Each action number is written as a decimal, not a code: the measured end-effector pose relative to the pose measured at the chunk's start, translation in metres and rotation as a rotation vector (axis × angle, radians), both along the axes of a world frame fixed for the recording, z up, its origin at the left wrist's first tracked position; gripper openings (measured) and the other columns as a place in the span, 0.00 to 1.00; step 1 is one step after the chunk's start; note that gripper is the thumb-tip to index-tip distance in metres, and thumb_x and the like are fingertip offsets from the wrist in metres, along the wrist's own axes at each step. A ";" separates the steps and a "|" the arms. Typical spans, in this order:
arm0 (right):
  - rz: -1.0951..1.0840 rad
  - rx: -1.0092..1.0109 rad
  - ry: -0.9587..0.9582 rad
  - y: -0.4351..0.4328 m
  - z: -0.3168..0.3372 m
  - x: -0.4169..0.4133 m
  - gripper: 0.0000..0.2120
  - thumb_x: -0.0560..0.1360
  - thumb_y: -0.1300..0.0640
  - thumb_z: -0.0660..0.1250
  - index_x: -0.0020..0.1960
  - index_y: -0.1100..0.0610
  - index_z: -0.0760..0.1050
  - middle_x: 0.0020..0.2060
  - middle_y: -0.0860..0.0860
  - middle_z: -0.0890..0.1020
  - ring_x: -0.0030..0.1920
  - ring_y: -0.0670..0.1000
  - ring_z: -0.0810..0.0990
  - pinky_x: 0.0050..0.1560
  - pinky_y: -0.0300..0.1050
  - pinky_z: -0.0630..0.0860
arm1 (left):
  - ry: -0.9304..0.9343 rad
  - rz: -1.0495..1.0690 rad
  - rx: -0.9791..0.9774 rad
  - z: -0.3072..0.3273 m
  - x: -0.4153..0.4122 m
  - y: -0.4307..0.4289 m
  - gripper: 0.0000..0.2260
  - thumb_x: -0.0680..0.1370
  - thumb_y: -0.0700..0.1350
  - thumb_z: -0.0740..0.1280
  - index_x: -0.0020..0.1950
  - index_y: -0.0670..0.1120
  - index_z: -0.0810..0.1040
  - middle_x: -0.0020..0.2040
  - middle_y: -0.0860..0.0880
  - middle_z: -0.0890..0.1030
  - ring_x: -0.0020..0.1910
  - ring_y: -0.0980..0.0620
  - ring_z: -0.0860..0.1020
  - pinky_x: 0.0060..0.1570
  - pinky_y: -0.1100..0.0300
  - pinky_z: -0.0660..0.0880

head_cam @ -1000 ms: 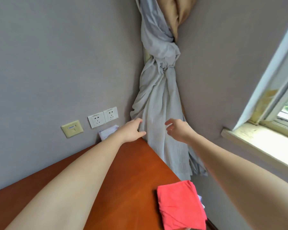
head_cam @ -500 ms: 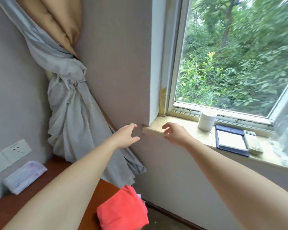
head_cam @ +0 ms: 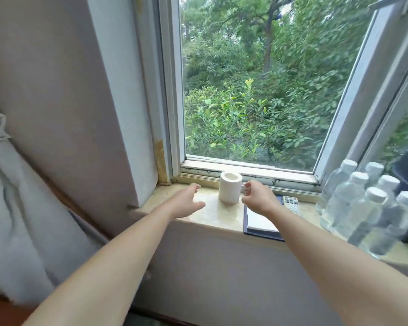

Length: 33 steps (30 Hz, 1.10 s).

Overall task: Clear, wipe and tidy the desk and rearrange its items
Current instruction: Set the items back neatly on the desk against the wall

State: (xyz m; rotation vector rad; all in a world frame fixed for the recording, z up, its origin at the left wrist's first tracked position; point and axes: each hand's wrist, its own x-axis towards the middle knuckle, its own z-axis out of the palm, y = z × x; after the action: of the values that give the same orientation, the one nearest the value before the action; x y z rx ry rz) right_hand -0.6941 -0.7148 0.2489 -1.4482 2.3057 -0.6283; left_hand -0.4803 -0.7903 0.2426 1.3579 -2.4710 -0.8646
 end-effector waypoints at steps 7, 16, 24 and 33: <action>0.034 0.022 -0.132 -0.032 -0.014 -0.040 0.27 0.74 0.60 0.66 0.72 0.60 0.64 0.62 0.57 0.77 0.62 0.57 0.75 0.60 0.50 0.74 | 0.096 0.058 0.118 -0.013 -0.062 -0.026 0.33 0.79 0.50 0.68 0.79 0.45 0.55 0.77 0.47 0.64 0.73 0.48 0.67 0.69 0.53 0.67; 0.115 -0.052 -0.302 -0.063 -0.022 -0.046 0.21 0.70 0.63 0.70 0.63 0.55 0.73 0.54 0.51 0.79 0.54 0.52 0.77 0.50 0.44 0.74 | 0.254 0.164 0.202 -0.022 -0.088 -0.045 0.18 0.78 0.41 0.68 0.68 0.44 0.70 0.67 0.47 0.75 0.64 0.53 0.73 0.63 0.57 0.69; 0.266 -0.069 -0.426 -0.083 -0.018 -0.023 0.23 0.66 0.55 0.78 0.58 0.54 0.75 0.45 0.52 0.79 0.46 0.51 0.78 0.42 0.43 0.73 | 0.310 0.269 0.184 -0.016 -0.053 -0.046 0.17 0.76 0.41 0.70 0.64 0.45 0.72 0.56 0.47 0.79 0.51 0.52 0.77 0.47 0.61 0.72; 0.605 0.044 -0.590 -0.096 -0.007 0.094 0.22 0.69 0.58 0.76 0.60 0.55 0.75 0.50 0.55 0.81 0.46 0.49 0.79 0.41 0.39 0.71 | 0.331 0.535 0.150 0.000 0.082 -0.005 0.18 0.73 0.43 0.75 0.60 0.47 0.74 0.58 0.47 0.79 0.58 0.49 0.79 0.61 0.53 0.75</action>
State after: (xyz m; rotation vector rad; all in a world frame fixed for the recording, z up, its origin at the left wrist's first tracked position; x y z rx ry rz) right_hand -0.6003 -0.8109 0.2422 -1.5633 1.3418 -0.6878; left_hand -0.3983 -0.7954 0.2430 1.6527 -1.7067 -1.0446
